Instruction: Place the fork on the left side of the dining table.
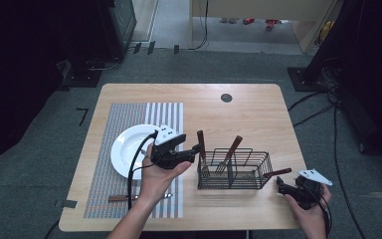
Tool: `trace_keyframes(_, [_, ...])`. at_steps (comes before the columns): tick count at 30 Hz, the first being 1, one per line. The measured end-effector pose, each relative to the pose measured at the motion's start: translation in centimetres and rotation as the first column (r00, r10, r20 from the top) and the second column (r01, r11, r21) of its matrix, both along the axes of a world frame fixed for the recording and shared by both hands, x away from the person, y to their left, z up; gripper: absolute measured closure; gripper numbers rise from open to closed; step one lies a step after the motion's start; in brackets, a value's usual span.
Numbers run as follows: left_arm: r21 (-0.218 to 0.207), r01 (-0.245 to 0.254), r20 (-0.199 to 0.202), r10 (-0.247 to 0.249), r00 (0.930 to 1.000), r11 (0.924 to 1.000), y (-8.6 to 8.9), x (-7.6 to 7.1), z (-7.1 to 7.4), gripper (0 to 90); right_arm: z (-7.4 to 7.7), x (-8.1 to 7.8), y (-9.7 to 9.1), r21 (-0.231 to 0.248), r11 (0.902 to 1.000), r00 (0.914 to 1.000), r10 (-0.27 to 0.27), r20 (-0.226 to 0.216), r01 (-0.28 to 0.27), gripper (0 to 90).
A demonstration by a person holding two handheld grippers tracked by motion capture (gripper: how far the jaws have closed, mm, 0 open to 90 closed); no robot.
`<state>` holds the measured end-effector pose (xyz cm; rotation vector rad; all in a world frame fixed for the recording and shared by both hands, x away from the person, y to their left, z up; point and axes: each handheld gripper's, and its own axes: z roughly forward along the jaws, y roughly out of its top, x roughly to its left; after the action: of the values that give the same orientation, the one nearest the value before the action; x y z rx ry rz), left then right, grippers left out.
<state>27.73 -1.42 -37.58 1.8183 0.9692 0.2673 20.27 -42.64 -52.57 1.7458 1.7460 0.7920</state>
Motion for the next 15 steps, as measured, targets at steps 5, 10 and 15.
trace_keyframes(5, [-0.028,0.027,-0.035,-0.028,0.999,0.9992,-0.7,0.7,0.1,45.4,0.0,0.0,0.0,0.0,1.0,1.0,0.001,0.0,-0.001,13.3])
trace_keyframes(10, [-0.035,0.017,-0.04,-0.019,0.999,0.9992,-1.3,1.1,0.4,51.7,0.0,0.0,0.0,-0.001,1.0,1.0,0.001,0.0,-0.001,13.3])
trace_keyframes(15, [-0.048,-0.008,-0.009,0.007,0.9999,0.9988,-1.6,1.1,0.8,66.4,0.0,0.0,0.0,-0.001,1.0,1.0,0.001,0.0,-0.001,13.3])
